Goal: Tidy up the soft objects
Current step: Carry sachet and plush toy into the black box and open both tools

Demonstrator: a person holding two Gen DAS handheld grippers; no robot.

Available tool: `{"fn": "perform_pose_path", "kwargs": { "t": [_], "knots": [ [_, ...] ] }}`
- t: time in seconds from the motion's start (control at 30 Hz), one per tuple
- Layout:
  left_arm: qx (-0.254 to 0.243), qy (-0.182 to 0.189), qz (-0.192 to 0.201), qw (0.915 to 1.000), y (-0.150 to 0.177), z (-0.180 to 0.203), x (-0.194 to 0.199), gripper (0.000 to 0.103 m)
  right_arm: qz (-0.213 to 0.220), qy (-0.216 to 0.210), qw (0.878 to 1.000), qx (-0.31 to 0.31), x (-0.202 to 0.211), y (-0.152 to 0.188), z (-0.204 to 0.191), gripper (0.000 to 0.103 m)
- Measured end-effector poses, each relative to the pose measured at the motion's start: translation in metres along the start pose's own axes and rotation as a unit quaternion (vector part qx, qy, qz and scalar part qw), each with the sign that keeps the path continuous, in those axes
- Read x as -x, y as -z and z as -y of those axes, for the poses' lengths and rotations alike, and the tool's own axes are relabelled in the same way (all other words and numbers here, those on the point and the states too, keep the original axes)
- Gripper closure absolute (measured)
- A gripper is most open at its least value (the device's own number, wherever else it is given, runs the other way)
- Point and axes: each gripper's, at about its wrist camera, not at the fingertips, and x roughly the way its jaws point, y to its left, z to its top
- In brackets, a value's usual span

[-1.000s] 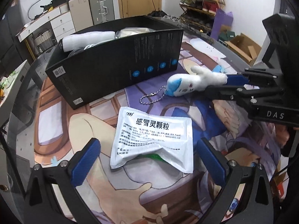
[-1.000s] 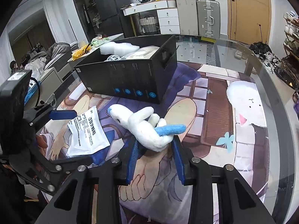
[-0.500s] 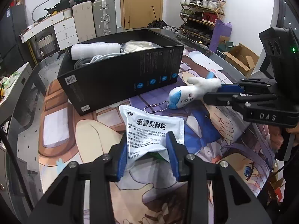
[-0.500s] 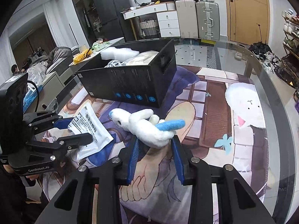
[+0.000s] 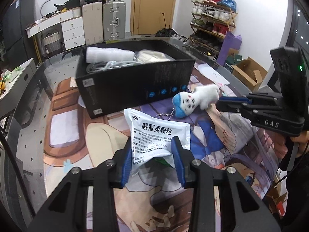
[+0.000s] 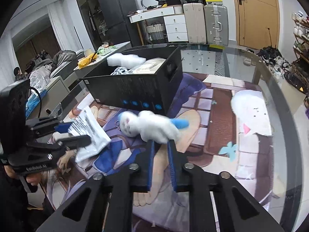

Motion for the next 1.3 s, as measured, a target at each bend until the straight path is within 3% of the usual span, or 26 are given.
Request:
{"fn": "perform_pose_path", "kwargs": {
  "t": [0.1, 0.23, 0.3, 0.37, 0.47, 0.73, 0.83, 0.93, 1.3],
  "knots": [
    [0.007, 0.001, 0.003, 1.0000, 0.000, -0.005, 0.002, 0.066, -0.014, -0.006, 1.000, 0.016, 0.001, 0.005, 0.001, 0.088],
    [0.014, 0.001, 0.005, 0.9999, -0.001, -0.008, 0.002, 0.066, -0.008, 0.020, 1.000, 0.004, 0.003, 0.004, 0.008, 0.072],
    [0.018, 0.003, 0.010, 0.9998, -0.002, -0.011, 0.003, 0.066, -0.007, 0.027, 1.000, 0.002, 0.001, 0.004, 0.010, 0.059],
    [0.024, 0.005, 0.012, 0.9996, -0.001, -0.011, 0.003, 0.066, -0.003, 0.031, 1.000, 0.000, -0.001, 0.003, 0.009, 0.036],
    [0.028, 0.008, 0.016, 0.9995, -0.001, -0.014, 0.006, 0.066, 0.004, 0.031, 0.999, 0.008, -0.005, -0.003, 0.003, 0.025],
    [0.044, 0.016, 0.021, 0.9987, -0.001, -0.026, 0.007, 0.066, -0.036, 0.069, 0.994, 0.077, -0.041, -0.023, -0.011, 0.026],
    [0.047, 0.019, 0.022, 0.9985, 0.000, -0.030, 0.008, 0.066, -0.042, 0.066, 0.993, 0.085, -0.044, -0.026, -0.014, 0.054],
    [0.050, 0.022, 0.029, 0.9981, -0.004, -0.030, 0.009, 0.066, -0.040, 0.056, 0.994, 0.089, -0.040, -0.023, -0.015, 0.061],
    [0.074, 0.037, 0.070, 0.9941, -0.014, -0.043, 0.028, 0.066, 0.036, 0.017, 0.997, 0.061, 0.008, -0.016, -0.021, 0.062]
  ]
}}
